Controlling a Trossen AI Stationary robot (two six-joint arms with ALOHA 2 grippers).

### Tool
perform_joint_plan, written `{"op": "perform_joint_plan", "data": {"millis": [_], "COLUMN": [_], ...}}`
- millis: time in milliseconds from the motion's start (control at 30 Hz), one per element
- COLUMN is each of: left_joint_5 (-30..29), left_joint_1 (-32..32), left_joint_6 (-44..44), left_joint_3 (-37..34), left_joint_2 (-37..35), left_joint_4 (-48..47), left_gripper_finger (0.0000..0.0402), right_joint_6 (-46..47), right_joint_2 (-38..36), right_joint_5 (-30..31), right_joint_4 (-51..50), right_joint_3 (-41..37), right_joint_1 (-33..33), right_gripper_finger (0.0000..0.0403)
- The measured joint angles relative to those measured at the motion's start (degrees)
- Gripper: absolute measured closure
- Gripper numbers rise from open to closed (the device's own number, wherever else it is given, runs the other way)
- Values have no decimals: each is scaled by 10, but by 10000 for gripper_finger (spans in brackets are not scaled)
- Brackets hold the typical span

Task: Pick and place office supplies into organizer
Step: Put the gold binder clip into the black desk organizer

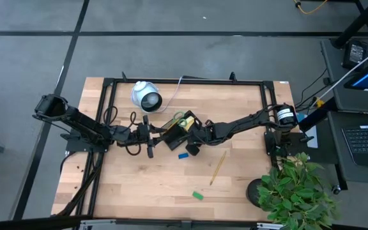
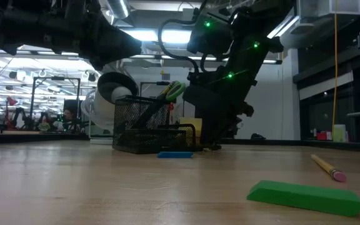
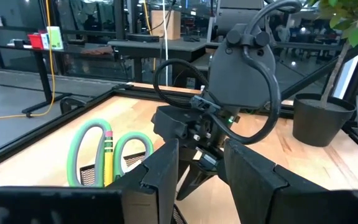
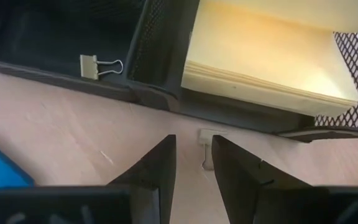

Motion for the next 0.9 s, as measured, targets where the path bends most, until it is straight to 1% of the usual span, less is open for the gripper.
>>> {"op": "perform_joint_plan", "data": {"millis": [267,500,733,833,900], "left_joint_5": [0,0,0,0,0], "left_joint_1": [0,0,0,0,0], "left_joint_6": [0,-1,-1,-1,-1], "left_joint_3": [0,0,0,0,0], "left_joint_2": [0,0,0,0,0], "left_joint_4": [0,0,0,0,0], "left_gripper_finger": [276,276,276,276,276], "right_joint_6": [-13,-26,-11,-4,-5], "right_joint_2": [0,0,0,0,0], "right_joint_5": [-1,-21,-21,-44,-46], "right_joint_4": [-4,-10,-10,-10,-10], "right_joint_3": [0,0,0,0,0], "right_joint_1": [0,0,0,0,0], "right_gripper_finger": [295,294,295,295,295]}}
